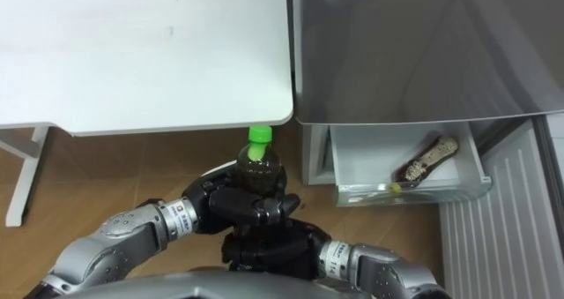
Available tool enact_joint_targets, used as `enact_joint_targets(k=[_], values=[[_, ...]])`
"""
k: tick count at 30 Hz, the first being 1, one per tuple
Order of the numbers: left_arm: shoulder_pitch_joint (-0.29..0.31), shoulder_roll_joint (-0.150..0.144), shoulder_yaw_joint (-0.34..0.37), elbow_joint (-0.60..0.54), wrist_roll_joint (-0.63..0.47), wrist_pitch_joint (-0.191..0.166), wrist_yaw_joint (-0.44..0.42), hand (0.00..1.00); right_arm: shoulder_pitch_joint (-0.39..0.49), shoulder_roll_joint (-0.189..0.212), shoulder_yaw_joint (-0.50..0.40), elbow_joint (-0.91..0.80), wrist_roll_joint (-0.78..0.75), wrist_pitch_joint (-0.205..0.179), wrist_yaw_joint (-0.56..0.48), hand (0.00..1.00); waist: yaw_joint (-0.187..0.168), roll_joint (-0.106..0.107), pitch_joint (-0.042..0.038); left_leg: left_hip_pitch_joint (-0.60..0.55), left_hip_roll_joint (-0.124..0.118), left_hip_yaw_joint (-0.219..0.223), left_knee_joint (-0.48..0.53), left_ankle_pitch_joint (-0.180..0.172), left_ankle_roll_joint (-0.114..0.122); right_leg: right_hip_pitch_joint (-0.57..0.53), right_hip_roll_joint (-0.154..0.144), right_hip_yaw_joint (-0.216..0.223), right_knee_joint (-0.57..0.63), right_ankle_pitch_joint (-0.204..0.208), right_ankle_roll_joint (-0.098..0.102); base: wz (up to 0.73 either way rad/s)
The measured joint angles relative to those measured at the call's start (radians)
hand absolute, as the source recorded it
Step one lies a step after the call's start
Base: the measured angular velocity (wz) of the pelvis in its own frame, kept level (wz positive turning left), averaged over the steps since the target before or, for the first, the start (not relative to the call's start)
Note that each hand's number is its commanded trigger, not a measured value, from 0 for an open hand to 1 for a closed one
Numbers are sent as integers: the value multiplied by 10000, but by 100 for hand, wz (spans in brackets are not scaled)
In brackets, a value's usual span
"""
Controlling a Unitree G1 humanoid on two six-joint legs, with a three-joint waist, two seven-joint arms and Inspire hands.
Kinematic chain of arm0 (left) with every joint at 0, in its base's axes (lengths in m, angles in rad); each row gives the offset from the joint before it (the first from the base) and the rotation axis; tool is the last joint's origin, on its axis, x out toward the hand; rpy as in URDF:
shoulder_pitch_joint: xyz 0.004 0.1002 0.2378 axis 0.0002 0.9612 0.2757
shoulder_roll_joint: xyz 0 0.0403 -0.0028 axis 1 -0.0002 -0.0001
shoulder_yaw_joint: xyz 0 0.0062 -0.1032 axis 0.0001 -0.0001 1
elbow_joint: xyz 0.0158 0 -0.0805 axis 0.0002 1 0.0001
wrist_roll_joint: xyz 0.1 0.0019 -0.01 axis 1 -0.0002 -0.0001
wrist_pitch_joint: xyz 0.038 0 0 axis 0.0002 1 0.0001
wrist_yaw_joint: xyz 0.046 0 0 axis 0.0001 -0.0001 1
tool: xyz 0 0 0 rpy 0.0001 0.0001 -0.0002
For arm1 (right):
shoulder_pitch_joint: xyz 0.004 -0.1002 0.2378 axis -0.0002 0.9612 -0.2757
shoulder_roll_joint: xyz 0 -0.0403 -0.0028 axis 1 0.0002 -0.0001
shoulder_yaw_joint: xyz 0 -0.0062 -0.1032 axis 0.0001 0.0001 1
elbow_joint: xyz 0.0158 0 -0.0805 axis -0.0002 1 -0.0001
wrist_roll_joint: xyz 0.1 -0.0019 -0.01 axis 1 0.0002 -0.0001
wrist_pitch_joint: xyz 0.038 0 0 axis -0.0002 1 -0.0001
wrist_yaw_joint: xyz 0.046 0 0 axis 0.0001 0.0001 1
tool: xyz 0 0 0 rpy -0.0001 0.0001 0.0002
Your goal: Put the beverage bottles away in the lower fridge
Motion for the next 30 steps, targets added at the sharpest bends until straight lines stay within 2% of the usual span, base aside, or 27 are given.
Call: enact_joint_targets(k=[10, 11, 12, 13, 21, 26, 30], values=[[-1, -8, -13, 12, -147, 0, 85, 100, 0, 3, 55, 0, 7, -37, -62, 100, -15, -5, -4, -2, 4, -2, 11, 0, 0, -1, 16, -5, 3, 0, 0, 0], [-1, -7, -15, 12, -146, 0, 85, 97, 0, 4, 64, -1, 9, -53, -73, 100, -14, -11, -8, -2, 3, -1, 12, 0, 0, 2, 16, 0, 3, 0, 0, 0], [0, -7, -15, 12, -145, 0, 85, 66, 0, 4, 71, 0, 9, -69, -77, 100, -13, -15, -10, -1, 2, -1, 12, 0, 0, 3, 15, 2, 3, 0, 0, 0], [0, -7, -13, 11, -146, -1, 85, 0, 0, 5, 78, -1, 14, -88, -86, 100, -5, -21, -16, -1, 3, 1, 11, 0, 0, 9, 16, 1, 3, 0, 0, 0], [-9, -6, 45, 11, -146, -2, 96, 0, -2, 10, 84, -6, 14, -114, -97, 100, -31, -34, -37, -14, 7, 2, 18, 0, 0, 6, 5, -6, -16, 1, -1, 0], [-16, -30, 48, 9, -147, -3, 209, 0, -2, -1, 88, -67, 6, -110, -141, 100, -29, 80, -86, -12, 9, 2, 6, -1, 0, 8, 2, -14, -16, 1, -1, 0], [-16, -55, 48, -4, -147, -4, 265, 0, 1, -33, 82, -127, -23, -109, -155, 100, -6, 176, -77, 0, 12, 3, 3, -1, -1, 6, 3, -9, -16, 1, -1, 0]])
